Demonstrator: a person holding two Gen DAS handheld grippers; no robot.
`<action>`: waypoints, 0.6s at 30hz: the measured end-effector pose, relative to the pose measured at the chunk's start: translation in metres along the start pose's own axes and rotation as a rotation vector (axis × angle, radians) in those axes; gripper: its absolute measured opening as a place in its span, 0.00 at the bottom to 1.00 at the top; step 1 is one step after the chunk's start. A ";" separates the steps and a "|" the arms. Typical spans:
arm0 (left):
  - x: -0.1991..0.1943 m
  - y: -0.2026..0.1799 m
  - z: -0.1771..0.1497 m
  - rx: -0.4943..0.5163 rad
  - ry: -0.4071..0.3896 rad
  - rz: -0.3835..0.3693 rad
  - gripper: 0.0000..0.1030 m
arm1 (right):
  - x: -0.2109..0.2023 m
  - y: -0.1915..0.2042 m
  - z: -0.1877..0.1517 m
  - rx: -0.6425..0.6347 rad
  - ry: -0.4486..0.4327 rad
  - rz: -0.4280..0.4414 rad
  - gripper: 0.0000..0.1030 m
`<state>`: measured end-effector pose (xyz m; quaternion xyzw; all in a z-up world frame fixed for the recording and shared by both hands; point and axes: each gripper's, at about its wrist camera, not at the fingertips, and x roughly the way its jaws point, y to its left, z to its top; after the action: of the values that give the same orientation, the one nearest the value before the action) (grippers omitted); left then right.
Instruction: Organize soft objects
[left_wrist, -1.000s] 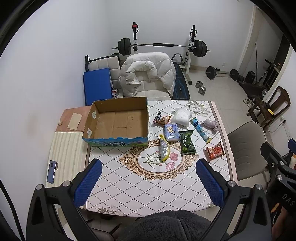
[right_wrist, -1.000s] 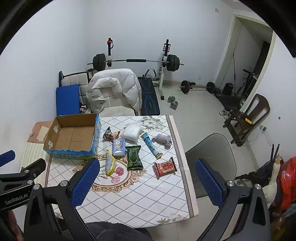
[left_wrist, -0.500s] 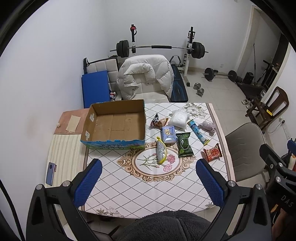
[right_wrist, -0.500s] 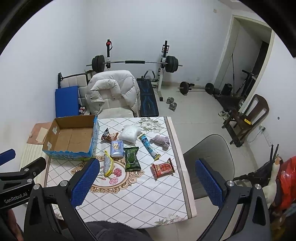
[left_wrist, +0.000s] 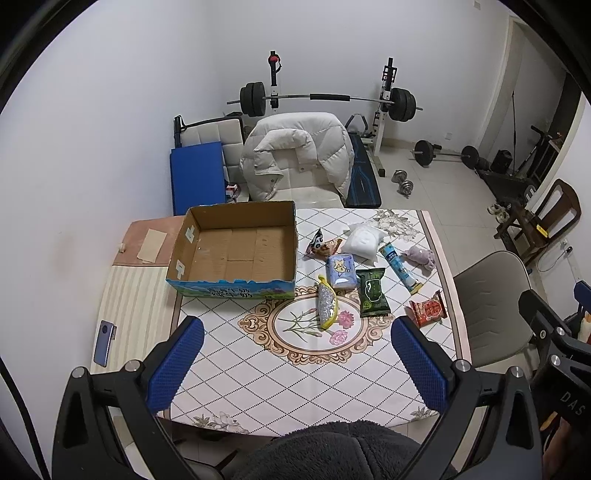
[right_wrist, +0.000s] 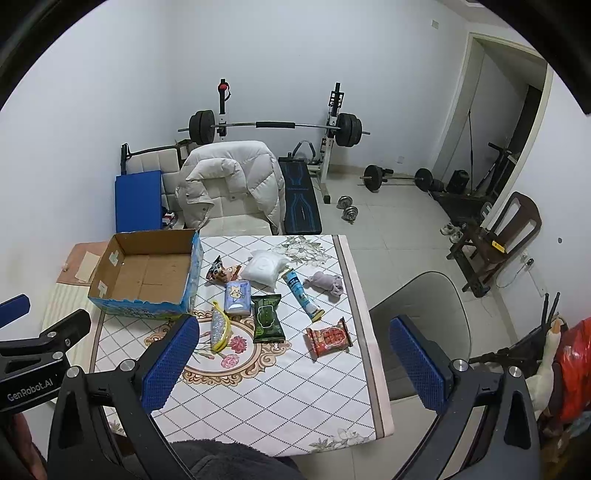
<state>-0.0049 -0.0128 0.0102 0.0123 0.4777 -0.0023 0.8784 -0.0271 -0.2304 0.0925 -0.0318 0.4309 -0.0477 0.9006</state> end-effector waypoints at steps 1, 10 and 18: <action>0.000 0.000 0.000 -0.002 0.000 -0.001 1.00 | 0.000 0.000 -0.001 0.001 0.001 0.000 1.00; -0.002 0.001 -0.003 -0.003 -0.007 -0.002 1.00 | -0.001 0.001 -0.001 0.000 0.000 0.001 1.00; -0.004 0.002 -0.002 -0.006 -0.008 -0.003 1.00 | -0.003 0.000 -0.001 0.001 -0.001 0.004 1.00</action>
<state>-0.0089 -0.0108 0.0122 0.0090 0.4741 -0.0025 0.8804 -0.0291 -0.2301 0.0941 -0.0305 0.4307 -0.0462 0.9008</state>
